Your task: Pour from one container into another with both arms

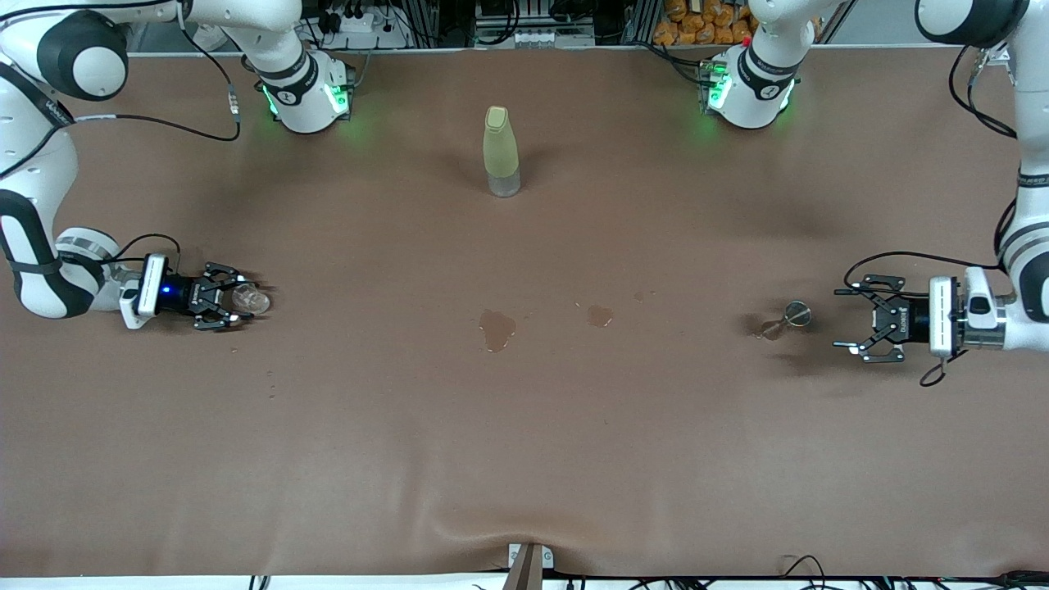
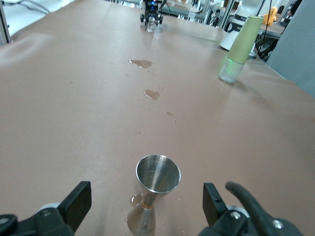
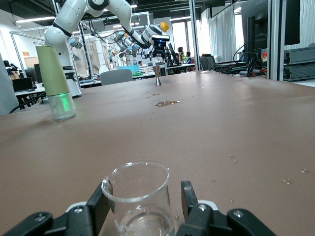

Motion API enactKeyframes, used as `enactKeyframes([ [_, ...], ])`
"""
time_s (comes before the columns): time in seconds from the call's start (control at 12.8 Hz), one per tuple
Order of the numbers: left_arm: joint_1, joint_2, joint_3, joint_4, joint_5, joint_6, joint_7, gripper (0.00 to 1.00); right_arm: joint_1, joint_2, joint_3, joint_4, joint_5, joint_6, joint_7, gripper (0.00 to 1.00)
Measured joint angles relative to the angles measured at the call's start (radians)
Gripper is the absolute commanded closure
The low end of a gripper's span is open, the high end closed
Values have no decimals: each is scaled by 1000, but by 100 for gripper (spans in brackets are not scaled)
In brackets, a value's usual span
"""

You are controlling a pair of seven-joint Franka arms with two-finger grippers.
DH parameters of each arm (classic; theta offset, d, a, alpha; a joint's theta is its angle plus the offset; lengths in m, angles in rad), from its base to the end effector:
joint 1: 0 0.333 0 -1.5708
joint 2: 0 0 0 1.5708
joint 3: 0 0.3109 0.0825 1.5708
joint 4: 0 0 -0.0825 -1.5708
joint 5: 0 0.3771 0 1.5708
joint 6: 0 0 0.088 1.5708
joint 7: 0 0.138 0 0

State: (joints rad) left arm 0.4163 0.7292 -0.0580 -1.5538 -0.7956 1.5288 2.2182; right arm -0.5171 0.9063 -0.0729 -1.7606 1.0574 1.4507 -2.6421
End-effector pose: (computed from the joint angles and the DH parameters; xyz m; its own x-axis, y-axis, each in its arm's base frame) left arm 0.6026 0.1217 0.2017 0.1170 -0.4991 0.8586 -0.9752 0.1057 0.1944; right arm 0.4915 -0.1760 0.0597 0.1214 0.1600 0.9796 0.9917 -0.0627 -0.1127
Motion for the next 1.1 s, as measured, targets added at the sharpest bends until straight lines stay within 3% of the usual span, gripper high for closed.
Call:
enactKeyframes([
  [0.16,7,43,0,-12,-37,0,94,0,0,0,0,0,0,-1,0,43],
  [0.47,21,115,0,-17,-63,0,217,0,0,0,0,0,0,-2,0,67],
  [0.78,27,159,-3,-19,-135,0,268,0,0,0,0,4,0,-34,11,72],
  [0.94,24,166,-7,-20,-157,0,269,5,1,0,3,35,1,-69,50,71],
  [1.1,23,172,-10,-24,-164,0,269,26,15,-11,13,96,2,-132,139,70],
])
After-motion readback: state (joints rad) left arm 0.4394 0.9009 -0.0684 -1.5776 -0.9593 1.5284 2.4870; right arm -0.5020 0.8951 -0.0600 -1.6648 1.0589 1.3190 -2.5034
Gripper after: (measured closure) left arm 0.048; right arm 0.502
